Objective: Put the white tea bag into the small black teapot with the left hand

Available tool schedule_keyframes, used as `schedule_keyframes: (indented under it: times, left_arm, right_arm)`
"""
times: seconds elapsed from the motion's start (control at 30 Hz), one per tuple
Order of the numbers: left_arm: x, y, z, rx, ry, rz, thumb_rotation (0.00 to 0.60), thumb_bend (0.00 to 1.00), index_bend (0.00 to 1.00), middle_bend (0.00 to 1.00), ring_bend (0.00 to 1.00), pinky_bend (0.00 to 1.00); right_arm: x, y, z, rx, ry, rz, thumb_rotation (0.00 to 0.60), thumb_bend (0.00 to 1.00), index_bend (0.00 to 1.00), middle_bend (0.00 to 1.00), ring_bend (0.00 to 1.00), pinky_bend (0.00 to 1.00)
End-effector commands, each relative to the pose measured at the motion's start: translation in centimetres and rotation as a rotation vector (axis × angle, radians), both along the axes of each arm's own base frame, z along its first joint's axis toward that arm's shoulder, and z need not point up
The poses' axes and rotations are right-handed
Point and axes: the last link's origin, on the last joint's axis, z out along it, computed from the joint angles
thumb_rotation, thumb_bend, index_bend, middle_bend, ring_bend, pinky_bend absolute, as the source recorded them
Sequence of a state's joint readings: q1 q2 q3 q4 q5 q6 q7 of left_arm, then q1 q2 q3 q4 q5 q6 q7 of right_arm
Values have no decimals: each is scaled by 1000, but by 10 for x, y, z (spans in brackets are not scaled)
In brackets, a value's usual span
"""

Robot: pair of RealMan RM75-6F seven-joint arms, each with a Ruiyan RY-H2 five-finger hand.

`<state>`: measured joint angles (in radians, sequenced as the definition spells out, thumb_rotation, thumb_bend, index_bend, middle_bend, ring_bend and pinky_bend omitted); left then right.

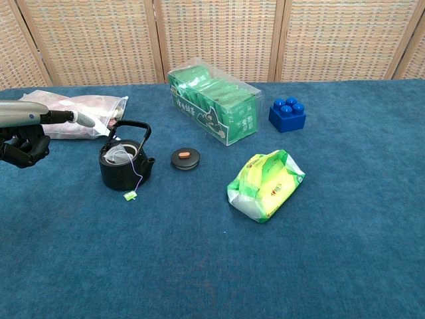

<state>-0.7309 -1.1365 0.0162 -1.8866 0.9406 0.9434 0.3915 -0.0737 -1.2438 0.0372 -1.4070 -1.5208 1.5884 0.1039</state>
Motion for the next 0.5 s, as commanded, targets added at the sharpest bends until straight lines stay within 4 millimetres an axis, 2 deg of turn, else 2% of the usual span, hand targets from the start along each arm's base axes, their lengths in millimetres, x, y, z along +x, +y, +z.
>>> schedule_keyframes:
  times: [0.03,0.3,0.5]
  left_arm:
    - [-2,0,-6,-26,13,5,600,983,0,865,772,714]
    - [-3,9,-34,-96,32,34,600,983,0,865,772,714]
    - [-3,16,-41,-97,41,48,600,983,0,865,772,714]
  right_arm:
    - [0,0,-1,2,-2,0,600,85,115,196,34,100]
    - [0,0,0,-2,1,-3,600,85,115,196,34,100]
    - [-1,2,1,-5,3,-10,600,85,115,196,34,100]
